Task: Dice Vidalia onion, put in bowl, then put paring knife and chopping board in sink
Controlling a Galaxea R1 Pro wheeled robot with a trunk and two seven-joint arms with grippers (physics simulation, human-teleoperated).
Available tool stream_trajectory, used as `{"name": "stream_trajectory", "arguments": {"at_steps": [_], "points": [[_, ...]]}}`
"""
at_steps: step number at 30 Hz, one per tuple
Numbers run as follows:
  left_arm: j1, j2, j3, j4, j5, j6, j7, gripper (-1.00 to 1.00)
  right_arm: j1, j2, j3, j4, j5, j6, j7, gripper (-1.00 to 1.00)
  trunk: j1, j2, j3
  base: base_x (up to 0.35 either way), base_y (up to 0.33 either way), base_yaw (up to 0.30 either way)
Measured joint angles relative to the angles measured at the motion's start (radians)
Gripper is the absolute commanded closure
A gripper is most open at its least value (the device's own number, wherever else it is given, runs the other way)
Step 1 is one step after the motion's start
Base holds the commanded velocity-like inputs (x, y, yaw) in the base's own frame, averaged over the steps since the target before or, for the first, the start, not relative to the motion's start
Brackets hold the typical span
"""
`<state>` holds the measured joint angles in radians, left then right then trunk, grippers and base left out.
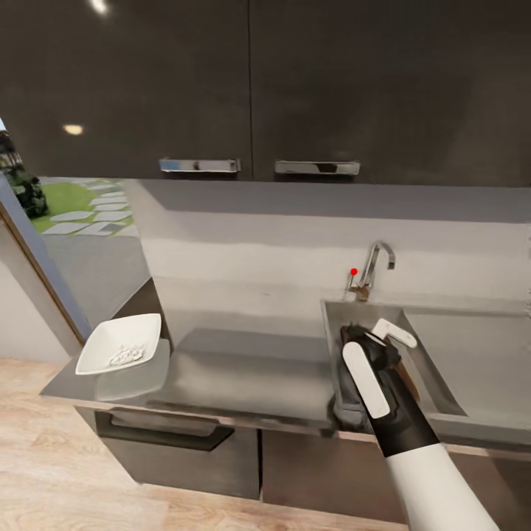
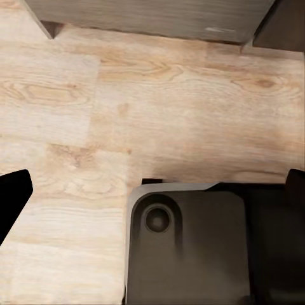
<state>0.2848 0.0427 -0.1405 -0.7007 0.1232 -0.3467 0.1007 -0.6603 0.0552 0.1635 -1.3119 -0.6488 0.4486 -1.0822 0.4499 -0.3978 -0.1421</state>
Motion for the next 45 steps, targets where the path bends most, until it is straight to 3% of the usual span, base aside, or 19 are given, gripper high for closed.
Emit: {"name": "stream_trajectory", "arguments": {"at_steps": [7, 15, 18, 25, 28, 31, 34, 36, 38, 40, 45], "points": [[0.0, 0.0, 0.0, 0.001, 0.0, 0.0, 0.0, -1.0, 0.015, -0.001, 0.046, -0.003, 0.002, -0.006, 0.002, -1.0, 0.0, 0.0, 0.0, -0.33, 0.0, 0.0], [-0.001, 0.0, 0.0, 0.001, 0.0, 0.0, 0.0, -1.0, 0.048, -0.002, 0.053, -0.006, 0.003, -0.01, 0.032, -1.0, 0.0, 0.0, 0.0, -0.33, 0.0, 0.0], [-0.001, 0.0, 0.0, 0.001, 0.0, 0.0, 0.0, -1.0, 0.064, -0.002, 0.053, -0.007, 0.022, -0.011, 0.054, -1.0, 0.0, 0.0, 0.0, -0.33, 0.0, 0.0], [0.0, 0.0, 0.0, 0.002, 0.0, 0.0, 0.001, -1.0, 0.153, -0.003, 0.053, -0.007, 0.088, -0.088, 0.146, -1.0, 0.0, 0.0, 0.0, -0.33, 0.0, 0.0], [0.0, 0.001, 0.0, 0.002, 0.0, 0.001, 0.001, -1.0, 0.211, -0.004, 0.053, -0.007, 0.157, -0.139, 0.183, -1.0, 0.0, 0.0, 0.0, -0.27, 0.0, 0.0], [0.0, 0.001, 0.001, 0.002, 0.0, 0.001, 0.001, -1.0, 0.294, -0.008, 0.054, -0.007, 0.264, -0.205, 0.219, -1.0, 0.0, 0.0, 0.0, -0.08, 0.0, 0.0], [0.0, 0.002, 0.002, 0.002, 0.0, 0.001, 0.002, -1.0, 0.397, -0.016, 0.053, 0.015, 0.313, -0.268, 0.339, -1.0, -0.001, 0.0, 0.0, -0.018, 0.0, 0.0], [0.0, 0.003, 0.002, 0.001, 0.0, 0.001, 0.003, -1.0, 0.447, -0.042, 0.053, 0.1, 0.323, -0.332, 0.45, -1.0, -0.001, 0.0, 0.0, -0.004, 0.0, 0.0], [0.0, 0.003, 0.002, 0.001, 0.0, 0.001, 0.003, -1.0, 0.466, -0.064, 0.052, 0.261, 0.329, -0.43, 0.546, -1.0, -0.001, 0.0, 0.0, -0.001, 0.0, 0.0], [-0.001, 0.005, 0.002, 0.001, 0.0, 0.001, 0.003, -1.0, 0.473, -0.068, 0.049, 0.524, 0.337, -0.571, 0.661, -1.0, -0.001, 0.0, 0.0, 0.0, 0.0, 0.0], [-0.001, 0.006, 0.003, 0.0, 0.0, 0.001, 0.004, -1.0, 0.476, -0.057, 0.051, 0.929, 0.378, -0.812, 0.882, -1.0, -0.001, 0.0, 0.0, 0.0, 0.0, 0.0]]}}
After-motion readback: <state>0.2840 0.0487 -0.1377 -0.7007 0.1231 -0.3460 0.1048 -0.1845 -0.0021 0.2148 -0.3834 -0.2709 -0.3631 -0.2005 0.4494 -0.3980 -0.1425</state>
